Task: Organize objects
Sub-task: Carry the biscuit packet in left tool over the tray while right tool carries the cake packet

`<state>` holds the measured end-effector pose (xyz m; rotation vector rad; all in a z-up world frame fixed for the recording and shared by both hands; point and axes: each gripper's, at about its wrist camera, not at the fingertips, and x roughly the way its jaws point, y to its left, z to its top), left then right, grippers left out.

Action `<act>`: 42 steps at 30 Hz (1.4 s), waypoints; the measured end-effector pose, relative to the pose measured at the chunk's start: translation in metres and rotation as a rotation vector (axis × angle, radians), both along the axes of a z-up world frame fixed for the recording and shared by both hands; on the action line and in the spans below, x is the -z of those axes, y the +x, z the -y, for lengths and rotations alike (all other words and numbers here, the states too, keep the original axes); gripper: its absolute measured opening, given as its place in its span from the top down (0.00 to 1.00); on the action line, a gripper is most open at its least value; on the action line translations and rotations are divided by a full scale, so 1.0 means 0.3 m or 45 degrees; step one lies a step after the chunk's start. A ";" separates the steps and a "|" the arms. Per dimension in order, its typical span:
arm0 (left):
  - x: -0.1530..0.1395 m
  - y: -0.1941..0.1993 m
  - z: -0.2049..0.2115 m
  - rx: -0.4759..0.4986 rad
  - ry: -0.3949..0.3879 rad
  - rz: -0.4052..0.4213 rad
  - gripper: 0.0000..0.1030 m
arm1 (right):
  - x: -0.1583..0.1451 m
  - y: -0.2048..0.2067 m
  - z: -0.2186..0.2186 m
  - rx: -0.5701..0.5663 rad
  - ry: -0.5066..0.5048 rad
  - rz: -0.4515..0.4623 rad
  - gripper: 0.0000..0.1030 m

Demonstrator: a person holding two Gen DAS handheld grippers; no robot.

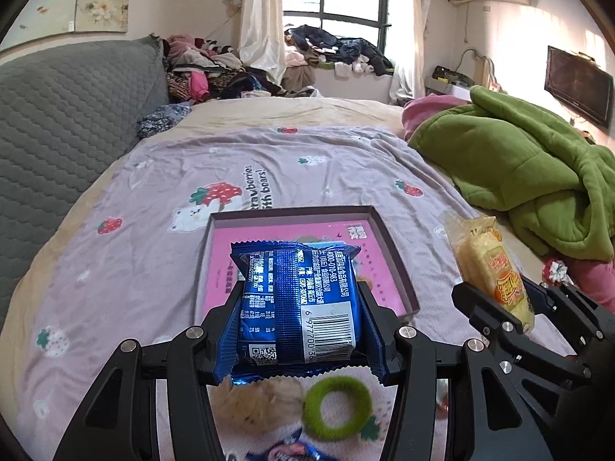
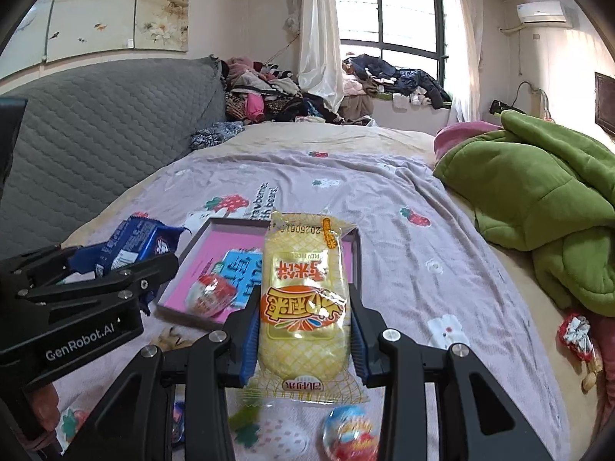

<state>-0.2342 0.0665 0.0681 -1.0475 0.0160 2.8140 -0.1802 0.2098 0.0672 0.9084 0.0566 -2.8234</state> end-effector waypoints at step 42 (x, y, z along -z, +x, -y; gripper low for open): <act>0.465 -0.415 -0.066 0.086 -0.055 0.218 0.46 | 0.412 -0.455 -0.014 0.033 0.086 0.331 0.62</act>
